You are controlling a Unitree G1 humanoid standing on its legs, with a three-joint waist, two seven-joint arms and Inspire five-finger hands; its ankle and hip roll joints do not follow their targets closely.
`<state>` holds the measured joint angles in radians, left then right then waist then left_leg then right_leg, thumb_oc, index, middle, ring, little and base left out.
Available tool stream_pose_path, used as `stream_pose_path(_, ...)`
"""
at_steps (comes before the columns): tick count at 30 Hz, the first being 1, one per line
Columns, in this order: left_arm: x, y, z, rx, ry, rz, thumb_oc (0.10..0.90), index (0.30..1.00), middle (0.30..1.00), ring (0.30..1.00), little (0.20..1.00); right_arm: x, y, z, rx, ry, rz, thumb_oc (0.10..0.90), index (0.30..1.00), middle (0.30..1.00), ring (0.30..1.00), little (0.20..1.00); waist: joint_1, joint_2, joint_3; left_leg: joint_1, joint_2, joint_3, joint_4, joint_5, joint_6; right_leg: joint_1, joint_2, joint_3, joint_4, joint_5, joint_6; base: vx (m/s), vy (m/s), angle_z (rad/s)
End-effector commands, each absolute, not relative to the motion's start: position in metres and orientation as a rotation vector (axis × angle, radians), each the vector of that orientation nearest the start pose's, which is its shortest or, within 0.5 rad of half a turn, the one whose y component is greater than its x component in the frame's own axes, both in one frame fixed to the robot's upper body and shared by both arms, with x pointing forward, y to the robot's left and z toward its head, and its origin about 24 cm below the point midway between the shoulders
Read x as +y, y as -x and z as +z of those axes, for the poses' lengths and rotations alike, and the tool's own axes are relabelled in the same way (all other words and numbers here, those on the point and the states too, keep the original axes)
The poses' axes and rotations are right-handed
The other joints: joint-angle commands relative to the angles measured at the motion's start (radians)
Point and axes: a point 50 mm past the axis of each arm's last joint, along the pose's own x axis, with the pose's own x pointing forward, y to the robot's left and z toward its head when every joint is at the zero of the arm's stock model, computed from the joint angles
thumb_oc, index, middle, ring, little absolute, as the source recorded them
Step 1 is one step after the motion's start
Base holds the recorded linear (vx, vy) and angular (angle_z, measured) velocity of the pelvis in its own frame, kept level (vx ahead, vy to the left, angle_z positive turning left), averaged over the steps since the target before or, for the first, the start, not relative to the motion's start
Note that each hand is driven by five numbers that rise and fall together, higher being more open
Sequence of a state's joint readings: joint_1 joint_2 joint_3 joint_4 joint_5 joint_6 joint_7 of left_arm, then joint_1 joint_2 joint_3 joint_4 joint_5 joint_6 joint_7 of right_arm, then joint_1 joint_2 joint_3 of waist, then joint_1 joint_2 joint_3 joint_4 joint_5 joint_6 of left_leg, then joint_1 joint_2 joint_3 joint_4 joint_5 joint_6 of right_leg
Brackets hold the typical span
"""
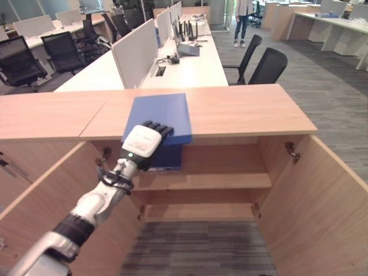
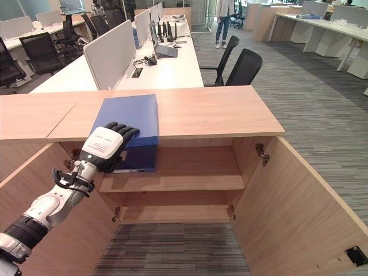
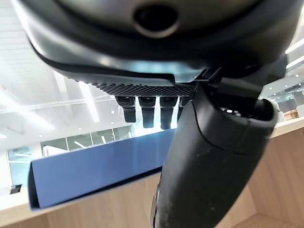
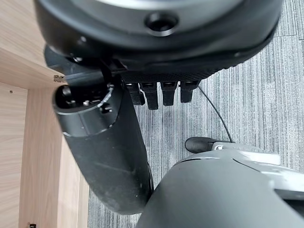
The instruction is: Put the empty folder in the office cabinet
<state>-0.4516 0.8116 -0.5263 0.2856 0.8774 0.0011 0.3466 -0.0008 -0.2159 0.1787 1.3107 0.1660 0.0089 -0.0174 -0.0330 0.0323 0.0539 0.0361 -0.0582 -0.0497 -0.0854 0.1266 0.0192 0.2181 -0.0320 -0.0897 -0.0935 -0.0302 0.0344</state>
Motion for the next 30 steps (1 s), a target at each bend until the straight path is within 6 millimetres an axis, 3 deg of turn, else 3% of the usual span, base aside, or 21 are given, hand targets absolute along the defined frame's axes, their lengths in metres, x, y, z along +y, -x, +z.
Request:
stream_pose_path(1, 0.217, -0.348, 0.2, -0.646, -1.753, 0.298, 0.8, 0.9, 0.9, 0.9, 0.9, -0.26, -0.032, -0.165, 1.459, 0.263, -0.173, 0.8, 0.9, 0.9, 0.9, 0.9, -0.005, 0.01, -0.009, 0.068, 0.007, -0.006, -0.002, -0.172, -0.024, -0.025, -0.014, -0.068, 0.006, -0.028, 0.08, 0.0, 0.0, 0.0)
stream_pose_path(12, 0.222, -0.356, 0.196, -0.587, -1.796, 0.303, 0.8, 0.9, 0.9, 0.9, 0.9, -0.26, -0.035, -0.165, 1.45, 0.264, -0.18, 0.8, 0.9, 0.9, 0.9, 0.9, -0.014, 0.013, -0.011, 0.073, 0.007, 0.004, -0.002, -0.175, -0.024, -0.024, -0.016, -0.063, 0.006, -0.026, 0.082, 0.0, 0.001, -0.01)
stream_pose_path(19, 0.229, -0.357, 0.181, -0.509, -1.806, 0.283, 0.8, 0.9, 0.9, 0.9, 0.9, -0.26, -0.036, -0.165, 1.449, 0.27, -0.176, 0.8, 0.9, 0.9, 0.9, 0.9, -0.016, 0.011, -0.012, 0.077, 0.007, 0.007, -0.002, -0.177, -0.023, -0.022, -0.018, -0.06, 0.006, -0.025, 0.083, 0.0, 0.0, -0.02)
stream_pose_path(21, 0.232, -0.358, 0.176, -0.481, -1.806, 0.279, 0.4, 0.3, 0.3, 0.3, 0.3, -0.26, -0.036, -0.165, 1.448, 0.273, -0.174, 0.8, 0.9, 0.9, 0.9, 0.9, -0.016, 0.011, -0.012, 0.078, 0.007, 0.008, -0.002, -0.178, -0.023, -0.021, -0.018, -0.06, 0.006, -0.026, 0.083, 0.0, 0.0, 0.0)
stream_pose_path(30, 0.244, -0.355, 0.158, -0.382, -1.785, 0.288, 0.4, 0.3, 0.3, 0.3, 0.3, -0.259, -0.037, -0.165, 1.447, 0.277, -0.172, 0.8, 0.9, 0.9, 0.9, 0.9, -0.014, 0.008, -0.013, 0.08, 0.009, 0.011, -0.002, -0.179, -0.023, -0.02, -0.017, -0.059, 0.006, -0.027, 0.081, 0.0, -0.001, -0.01)
